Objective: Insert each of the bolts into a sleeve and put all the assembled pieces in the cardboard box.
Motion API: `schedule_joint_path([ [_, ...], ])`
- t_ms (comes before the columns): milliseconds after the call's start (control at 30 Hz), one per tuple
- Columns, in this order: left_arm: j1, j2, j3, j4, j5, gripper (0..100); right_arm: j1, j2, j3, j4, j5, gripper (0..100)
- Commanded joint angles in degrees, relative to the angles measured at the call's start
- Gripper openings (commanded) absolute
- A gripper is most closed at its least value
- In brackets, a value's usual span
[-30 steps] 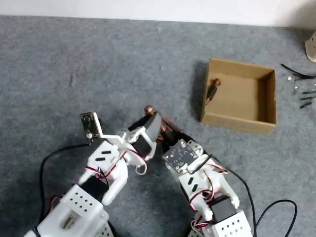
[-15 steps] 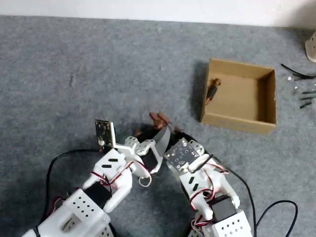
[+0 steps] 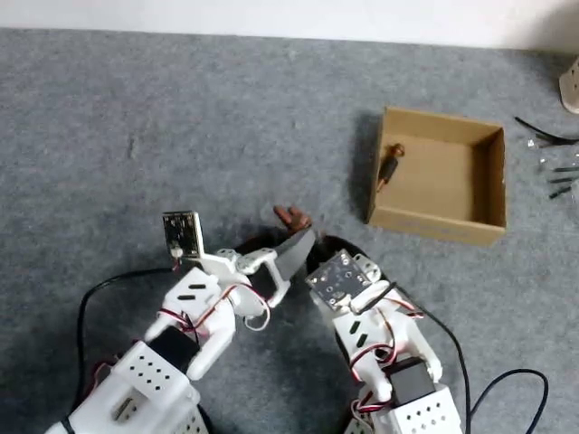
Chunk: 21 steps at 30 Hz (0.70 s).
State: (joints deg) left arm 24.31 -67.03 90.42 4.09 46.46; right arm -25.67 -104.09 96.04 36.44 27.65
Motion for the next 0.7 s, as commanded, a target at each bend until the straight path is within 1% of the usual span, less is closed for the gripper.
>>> schedule_joint_path([
  [0, -11.56, -0.84, -5.76, 0.18, 6.51, 20, 1.45, -1.19, 5.32, -2.95, -0.62, 0.5],
  [67, -17.36, -0.84, -6.73, 0.26, 10.37, 18, 1.45, -1.19, 5.32, -2.95, -0.62, 0.5],
  [133, -19.30, -0.84, -6.81, 0.26, 11.25, 15, 1.45, -1.19, 5.32, -2.95, -0.62, 0.5],
  [233, -18.42, -0.84, -6.64, 0.26, 11.25, 13, 1.63, -1.19, 5.32, -2.95, -0.62, 0.5],
  [333, -14.64, -0.84, -5.41, 0.35, 10.99, 13, 1.71, -1.19, 5.32, -2.95, -0.62, 0.5],
  [433, -12.35, -0.84, -5.14, 0.35, 7.38, 13, 1.71, -1.19, 5.32, -2.95, -0.62, 0.5],
  [667, -15.08, -0.84, -5.32, 0.18, 6.86, 13, 1.71, -1.19, 5.32, -2.95, -0.62, 0.5],
])
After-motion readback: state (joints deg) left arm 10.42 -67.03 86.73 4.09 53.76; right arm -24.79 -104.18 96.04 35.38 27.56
